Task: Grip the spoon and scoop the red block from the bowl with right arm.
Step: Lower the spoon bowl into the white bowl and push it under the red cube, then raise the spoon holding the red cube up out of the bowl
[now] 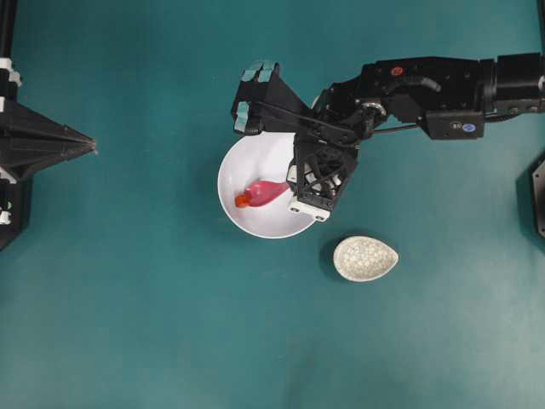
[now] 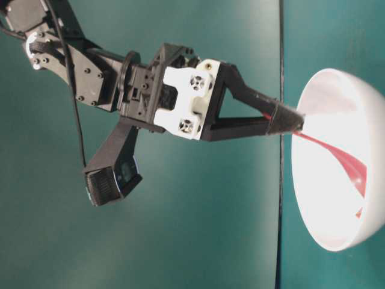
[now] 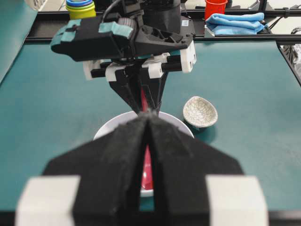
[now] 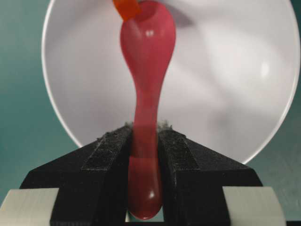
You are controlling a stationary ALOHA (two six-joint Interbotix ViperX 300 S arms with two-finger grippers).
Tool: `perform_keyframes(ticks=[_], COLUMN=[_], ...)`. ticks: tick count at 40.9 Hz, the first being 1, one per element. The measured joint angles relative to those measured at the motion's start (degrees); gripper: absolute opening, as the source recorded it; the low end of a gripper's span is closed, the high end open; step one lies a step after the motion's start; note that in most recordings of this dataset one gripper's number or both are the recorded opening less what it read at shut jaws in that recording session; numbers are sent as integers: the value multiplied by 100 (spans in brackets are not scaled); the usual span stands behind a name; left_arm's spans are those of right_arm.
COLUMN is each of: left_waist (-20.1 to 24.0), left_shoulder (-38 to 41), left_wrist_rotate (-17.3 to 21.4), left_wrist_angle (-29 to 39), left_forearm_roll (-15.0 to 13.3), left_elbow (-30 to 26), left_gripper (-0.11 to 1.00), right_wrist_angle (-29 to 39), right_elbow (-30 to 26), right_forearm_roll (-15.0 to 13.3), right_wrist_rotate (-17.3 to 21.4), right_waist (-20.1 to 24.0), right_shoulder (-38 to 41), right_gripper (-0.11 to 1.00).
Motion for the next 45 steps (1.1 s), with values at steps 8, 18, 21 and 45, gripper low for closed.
perform_keyframes(ticks=[8, 18, 21, 45], left_waist=[-9, 0, -9, -9], left_shoulder=[9, 0, 9, 9], left_wrist_rotate=[0, -9, -9, 0], left_wrist_angle=[44, 53, 53, 97], left_forearm_roll=[0, 0, 0, 0], left_elbow=[0, 0, 0, -9], left_gripper=[0, 0, 0, 0], right_wrist_angle=[-387, -817, -949, -2777], right_elbow=[0, 114, 220, 1978], right_forearm_roll=[0, -62, -79, -88], right_wrist_rotate=[-18, -18, -18, 26], right_waist=[35, 44, 53, 264], right_shoulder=[0, 0, -26, -1116], right_gripper=[22, 22, 22, 22])
